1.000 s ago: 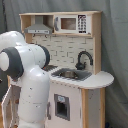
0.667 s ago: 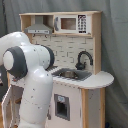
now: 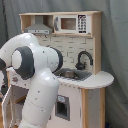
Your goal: Play with the kitchen
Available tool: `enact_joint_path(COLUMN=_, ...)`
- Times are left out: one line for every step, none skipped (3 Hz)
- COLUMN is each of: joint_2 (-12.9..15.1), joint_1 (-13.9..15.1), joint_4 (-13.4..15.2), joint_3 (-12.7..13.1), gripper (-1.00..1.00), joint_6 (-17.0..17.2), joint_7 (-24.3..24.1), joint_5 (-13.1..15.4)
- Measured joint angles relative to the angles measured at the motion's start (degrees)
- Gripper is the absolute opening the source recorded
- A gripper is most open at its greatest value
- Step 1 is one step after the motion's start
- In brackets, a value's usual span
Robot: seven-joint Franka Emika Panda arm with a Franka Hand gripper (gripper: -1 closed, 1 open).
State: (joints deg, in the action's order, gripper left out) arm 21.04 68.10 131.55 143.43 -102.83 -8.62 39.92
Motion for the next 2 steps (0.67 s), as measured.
enact_joint_path(joint_2=1.99, joint_1=1.48, joint_4=1.52, joint_3=-1.47, gripper=1.0, joint_6=-3.19, joint_7=3.59, joint_5=0.09)
enact_joint_path(joint_2=3.32, joint_1=3.03, joint_4=3.13, joint_3=-3.32, gripper=1.0, joint_6=-6.64, joint_7=7.0, joint_5=0.49)
